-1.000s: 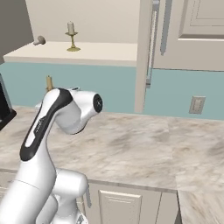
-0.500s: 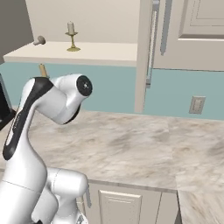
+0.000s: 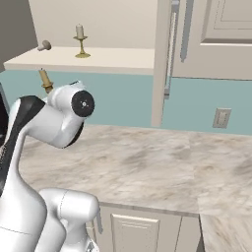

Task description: Pick the candle and candle from the dining table and place them in the open cabinet. Close the cabinet after placing the objects.

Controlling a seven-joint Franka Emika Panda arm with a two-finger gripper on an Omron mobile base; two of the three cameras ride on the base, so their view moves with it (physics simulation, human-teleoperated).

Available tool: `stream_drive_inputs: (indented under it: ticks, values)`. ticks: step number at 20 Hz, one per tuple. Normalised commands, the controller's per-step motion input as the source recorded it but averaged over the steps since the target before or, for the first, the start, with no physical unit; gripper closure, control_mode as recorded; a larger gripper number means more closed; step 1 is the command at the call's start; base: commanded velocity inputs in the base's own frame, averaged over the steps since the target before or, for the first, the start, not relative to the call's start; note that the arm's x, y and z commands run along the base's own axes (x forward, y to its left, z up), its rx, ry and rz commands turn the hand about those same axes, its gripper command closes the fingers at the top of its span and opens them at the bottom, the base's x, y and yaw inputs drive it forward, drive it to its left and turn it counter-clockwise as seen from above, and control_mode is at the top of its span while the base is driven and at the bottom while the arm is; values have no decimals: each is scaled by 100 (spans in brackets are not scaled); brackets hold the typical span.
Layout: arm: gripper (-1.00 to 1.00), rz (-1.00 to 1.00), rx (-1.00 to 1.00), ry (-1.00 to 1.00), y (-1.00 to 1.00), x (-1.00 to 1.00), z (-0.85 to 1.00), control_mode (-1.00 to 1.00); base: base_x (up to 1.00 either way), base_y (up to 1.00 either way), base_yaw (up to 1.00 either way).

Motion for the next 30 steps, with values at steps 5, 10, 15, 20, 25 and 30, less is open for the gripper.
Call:
stream_drive_inputs:
  ticks: [5,10,15,20,25,30]
  values:
    - [100,-30,0,-2,-6,0,32,-100,0,0,0]
    - [100,-26,2,0,-13,0,34,-100,0,0,0]
    - [100,-20,0,-6,-29,0,36,-100,0,0,0]
    - [100,-19,0,-7,-28,0,39,-100,0,0,0]
    - [100,-14,0,-7,-30,0,44,-100,0,0,0]
    - [100,-10,0,-3,-31,1,39,-100,0,0,0]
